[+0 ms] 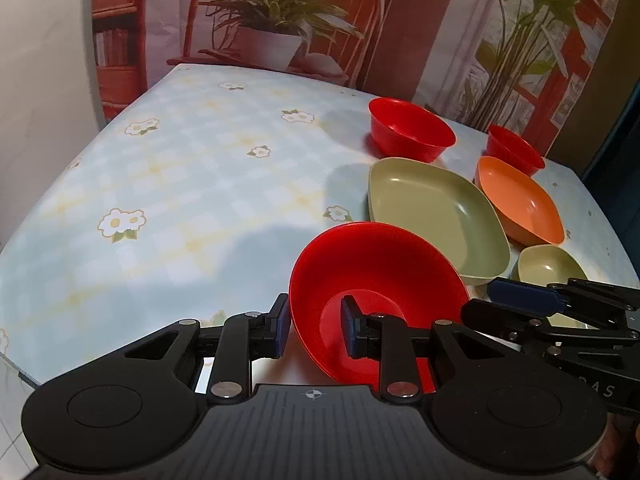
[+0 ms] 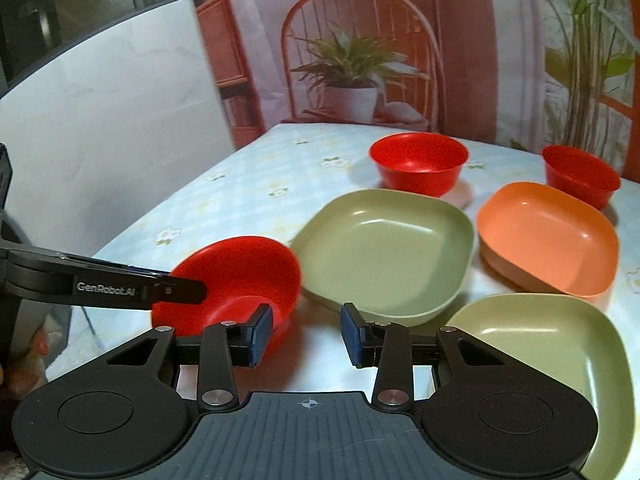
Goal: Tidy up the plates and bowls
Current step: 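Close the left tool on the rim of the large red bowl, then lift the red bowl with the left tool and carry it toward another red bowl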
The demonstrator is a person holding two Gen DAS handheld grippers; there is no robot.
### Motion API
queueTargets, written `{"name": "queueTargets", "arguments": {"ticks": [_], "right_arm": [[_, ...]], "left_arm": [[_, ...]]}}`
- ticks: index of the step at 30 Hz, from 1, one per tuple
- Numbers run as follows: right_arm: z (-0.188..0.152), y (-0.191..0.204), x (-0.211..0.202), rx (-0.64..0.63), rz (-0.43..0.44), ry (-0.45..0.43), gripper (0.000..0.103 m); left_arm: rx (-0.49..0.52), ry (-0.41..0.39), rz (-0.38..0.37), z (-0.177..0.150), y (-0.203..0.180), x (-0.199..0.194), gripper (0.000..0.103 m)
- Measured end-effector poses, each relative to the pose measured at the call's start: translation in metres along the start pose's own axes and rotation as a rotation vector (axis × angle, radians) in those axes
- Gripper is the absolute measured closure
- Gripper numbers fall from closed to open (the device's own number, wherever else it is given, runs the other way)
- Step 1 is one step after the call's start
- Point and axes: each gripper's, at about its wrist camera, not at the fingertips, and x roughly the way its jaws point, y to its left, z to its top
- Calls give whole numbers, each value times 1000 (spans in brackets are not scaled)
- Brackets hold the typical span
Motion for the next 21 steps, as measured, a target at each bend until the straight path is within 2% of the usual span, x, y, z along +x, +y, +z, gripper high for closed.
{"name": "queueTargets", "arguments": {"ticks": [5, 12, 21], "right_arm": [[-2, -3, 3, 25, 25, 19, 69], [-5, -7, 6, 53, 62, 54, 81], [-7, -9, 5, 68, 91, 107, 81]], "left_arm": [[19, 5, -16, -1, -3, 1, 74], [12, 48, -50, -2, -3, 8, 74], [-13, 50, -59, -1, 1, 5, 74]]}}
